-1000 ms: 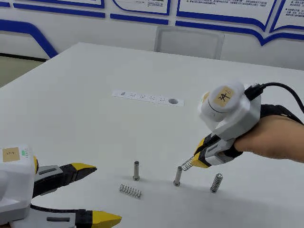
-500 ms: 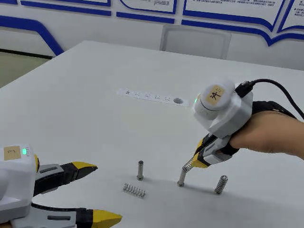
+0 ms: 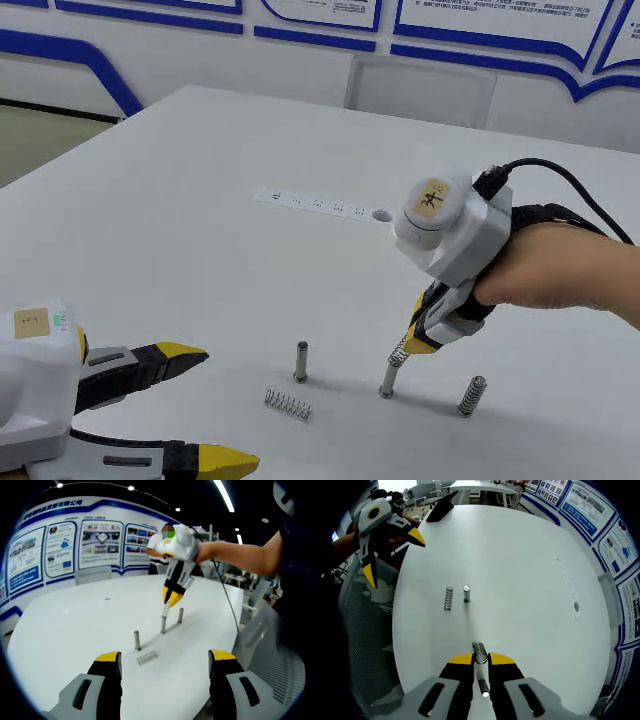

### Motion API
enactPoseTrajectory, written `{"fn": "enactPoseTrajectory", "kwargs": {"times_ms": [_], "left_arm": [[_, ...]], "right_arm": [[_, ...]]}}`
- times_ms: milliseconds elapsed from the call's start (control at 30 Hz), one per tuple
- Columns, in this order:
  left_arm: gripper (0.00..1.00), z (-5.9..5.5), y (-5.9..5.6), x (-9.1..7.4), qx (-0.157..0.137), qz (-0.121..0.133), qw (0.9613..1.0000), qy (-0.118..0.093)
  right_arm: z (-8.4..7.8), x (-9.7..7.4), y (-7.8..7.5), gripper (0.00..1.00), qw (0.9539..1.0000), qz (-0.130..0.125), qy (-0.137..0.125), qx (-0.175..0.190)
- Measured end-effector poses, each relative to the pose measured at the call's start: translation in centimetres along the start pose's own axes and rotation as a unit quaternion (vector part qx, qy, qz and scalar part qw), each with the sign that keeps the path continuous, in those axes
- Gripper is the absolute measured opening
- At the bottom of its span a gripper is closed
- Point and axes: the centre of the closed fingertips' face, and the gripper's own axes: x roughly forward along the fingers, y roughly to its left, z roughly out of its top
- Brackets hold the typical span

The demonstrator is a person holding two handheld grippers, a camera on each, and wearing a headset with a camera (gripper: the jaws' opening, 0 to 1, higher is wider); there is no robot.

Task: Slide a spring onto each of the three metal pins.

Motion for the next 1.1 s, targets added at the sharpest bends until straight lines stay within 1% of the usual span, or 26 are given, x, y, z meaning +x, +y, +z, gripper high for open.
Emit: {"fn": "enactPoseTrajectory", "kwargs": {"times_ms": [133, 167, 267, 500, 733, 833, 933, 1100], "left_arm": [[0.72, 0.0, 0.0, -0.1, 0.000, 0.002, 1.0000, 0.000], [0.72, 0.0, 0.0, -0.1, 0.000, 0.002, 1.0000, 0.000], [0.72, 0.0, 0.1, -0.2, -0.001, 0.003, 1.0000, -0.001], [0.72, -0.1, 0.2, -0.3, -0.002, 0.006, 1.0000, -0.001], [0.72, 0.0, 0.2, -0.3, -0.001, 0.007, 1.0000, 0.000], [0.72, 0.0, 0.2, -0.3, -0.001, 0.006, 1.0000, 0.000], [0.72, 0.0, 0.2, -0.3, -0.001, 0.006, 1.0000, 0.001], [0.72, 0.0, 0.2, -0.3, -0.001, 0.007, 1.0000, 0.001]], "right_arm": [[0.5, 0.4, 0.0, 0.12, 0.9998, 0.009, 0.016, -0.010], [0.5, 0.6, 0.0, 0.12, 0.9995, 0.012, 0.025, -0.012], [0.4, 1.1, 0.1, 0.12, 0.9990, 0.018, 0.037, -0.017], [0.0, 2.5, 0.0, 0.12, 0.9982, 0.028, 0.051, -0.013], [-1.0, 4.1, 0.4, 0.12, 0.9982, 0.034, 0.049, 0.002], [-1.2, 4.7, 0.5, 0.12, 0.9984, 0.036, 0.043, 0.010], [-1.4, 5.1, 0.6, 0.12, 0.9985, 0.035, 0.040, 0.013], [-1.2, 5.3, 0.9, 0.12, 0.9989, 0.032, 0.030, 0.018]]}}
